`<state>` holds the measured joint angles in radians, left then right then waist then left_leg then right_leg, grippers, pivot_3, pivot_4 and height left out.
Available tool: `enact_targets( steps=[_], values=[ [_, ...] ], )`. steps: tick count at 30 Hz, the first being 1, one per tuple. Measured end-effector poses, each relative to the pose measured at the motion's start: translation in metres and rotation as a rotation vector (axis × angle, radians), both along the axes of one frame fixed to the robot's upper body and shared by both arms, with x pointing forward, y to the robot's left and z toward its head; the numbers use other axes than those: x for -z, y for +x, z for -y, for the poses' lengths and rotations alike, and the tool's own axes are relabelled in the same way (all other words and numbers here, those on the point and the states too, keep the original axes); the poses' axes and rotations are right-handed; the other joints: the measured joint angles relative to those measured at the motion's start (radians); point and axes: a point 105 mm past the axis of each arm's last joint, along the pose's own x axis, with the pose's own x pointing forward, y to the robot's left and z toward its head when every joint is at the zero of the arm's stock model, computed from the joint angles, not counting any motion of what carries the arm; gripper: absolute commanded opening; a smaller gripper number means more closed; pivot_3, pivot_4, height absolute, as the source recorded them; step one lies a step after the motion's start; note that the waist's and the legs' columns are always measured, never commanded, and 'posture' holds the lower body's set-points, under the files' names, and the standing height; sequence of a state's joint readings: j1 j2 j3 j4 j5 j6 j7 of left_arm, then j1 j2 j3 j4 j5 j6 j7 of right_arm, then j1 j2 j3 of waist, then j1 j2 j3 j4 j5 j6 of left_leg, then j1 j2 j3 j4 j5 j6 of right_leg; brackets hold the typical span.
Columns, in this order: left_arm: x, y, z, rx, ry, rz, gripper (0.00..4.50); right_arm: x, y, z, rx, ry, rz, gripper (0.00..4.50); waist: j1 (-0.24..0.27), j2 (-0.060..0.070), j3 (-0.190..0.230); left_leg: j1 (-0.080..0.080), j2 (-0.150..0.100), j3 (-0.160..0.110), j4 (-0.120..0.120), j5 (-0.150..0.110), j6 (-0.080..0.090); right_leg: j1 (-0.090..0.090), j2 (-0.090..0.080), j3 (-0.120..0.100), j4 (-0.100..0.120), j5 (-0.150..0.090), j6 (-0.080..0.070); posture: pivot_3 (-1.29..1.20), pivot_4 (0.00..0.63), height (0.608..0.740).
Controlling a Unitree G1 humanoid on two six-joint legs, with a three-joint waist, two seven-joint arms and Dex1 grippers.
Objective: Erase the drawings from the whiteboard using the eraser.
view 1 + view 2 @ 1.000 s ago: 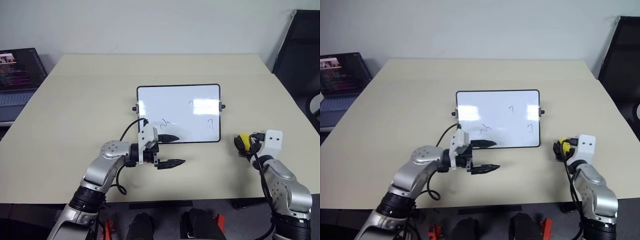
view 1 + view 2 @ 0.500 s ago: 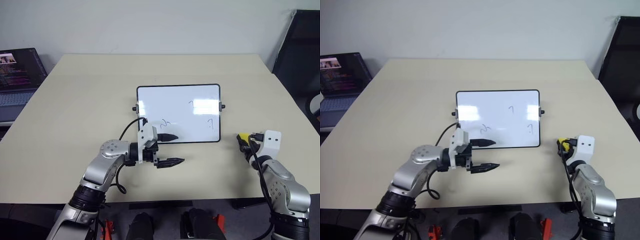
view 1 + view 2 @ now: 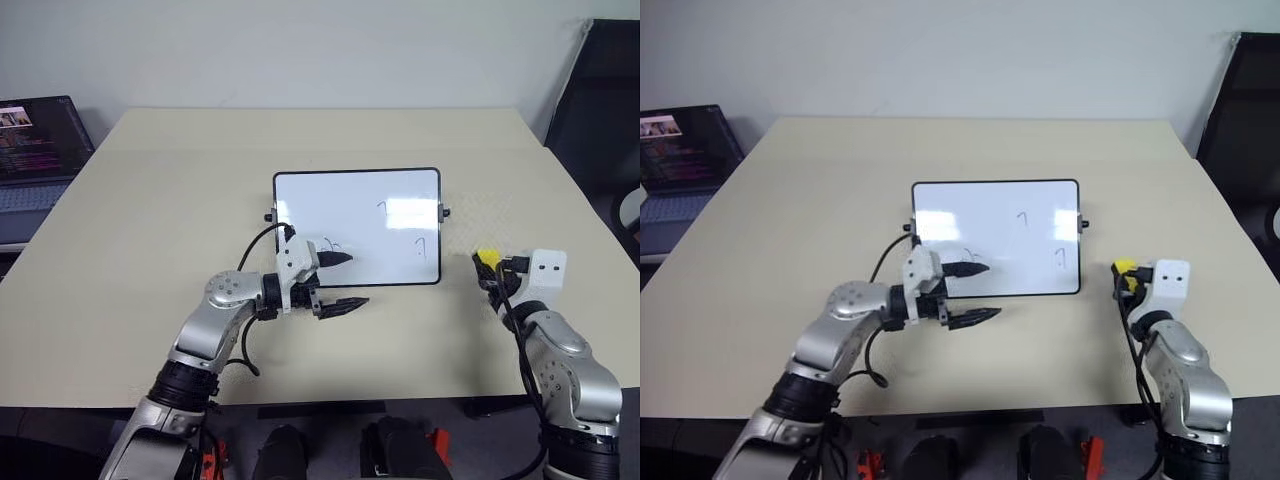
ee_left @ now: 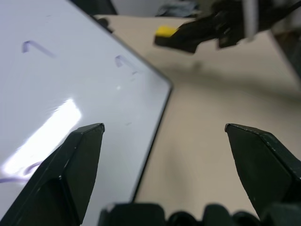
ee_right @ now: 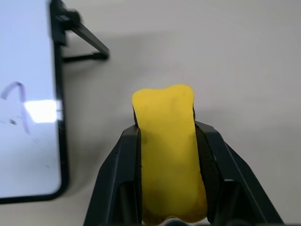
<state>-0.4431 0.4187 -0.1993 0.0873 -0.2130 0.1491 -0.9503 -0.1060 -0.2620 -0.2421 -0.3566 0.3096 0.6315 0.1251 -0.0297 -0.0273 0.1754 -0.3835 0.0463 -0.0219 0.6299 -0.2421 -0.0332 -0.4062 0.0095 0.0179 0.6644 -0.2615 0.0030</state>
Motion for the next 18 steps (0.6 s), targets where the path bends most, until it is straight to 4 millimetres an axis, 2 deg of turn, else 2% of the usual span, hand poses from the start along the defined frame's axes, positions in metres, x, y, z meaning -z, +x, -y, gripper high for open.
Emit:
enact_targets(
  steps=[7, 11, 14, 18],
  values=[
    [0.001, 0.013, 0.007, -0.037, 0.040, 0.063, 4.50, -0.007, 0.004, -0.034, -0.095, 0.009, 0.047, 1.17, -0.001, 0.000, 0.000, -0.001, 0.000, 0.000, 0.000, 0.000, 0.000, -0.001, 0.000, 0.000, 0.000, 0.000, 0.000, 0.00, 0.150, 0.740],
    [-0.001, 0.020, 0.007, -0.050, 0.052, 0.093, 4.50, -0.023, 0.012, -0.049, -0.133, 0.017, 0.103, 1.17, 0.000, 0.000, 0.000, 0.000, 0.000, 0.000, 0.000, 0.000, 0.000, -0.001, 0.000, 0.000, 0.000, 0.000, 0.000, 0.00, 0.150, 0.740],
    [-0.003, 0.020, 0.008, -0.047, 0.049, 0.108, 4.50, -0.030, 0.016, -0.059, -0.166, 0.012, 0.129, 1.17, 0.000, 0.000, 0.000, -0.001, 0.000, 0.000, 0.000, 0.000, 0.000, -0.001, 0.000, 0.000, 0.000, 0.000, 0.000, 0.00, 0.150, 0.740],
    [-0.003, 0.020, 0.008, -0.046, 0.047, 0.111, 4.50, -0.032, 0.021, -0.064, -0.176, 0.010, 0.134, 1.17, 0.001, 0.000, 0.000, -0.002, 0.000, 0.000, 0.000, 0.000, 0.000, -0.001, 0.000, 0.000, -0.001, 0.000, 0.000, 0.00, 0.150, 0.740]
  ],
)
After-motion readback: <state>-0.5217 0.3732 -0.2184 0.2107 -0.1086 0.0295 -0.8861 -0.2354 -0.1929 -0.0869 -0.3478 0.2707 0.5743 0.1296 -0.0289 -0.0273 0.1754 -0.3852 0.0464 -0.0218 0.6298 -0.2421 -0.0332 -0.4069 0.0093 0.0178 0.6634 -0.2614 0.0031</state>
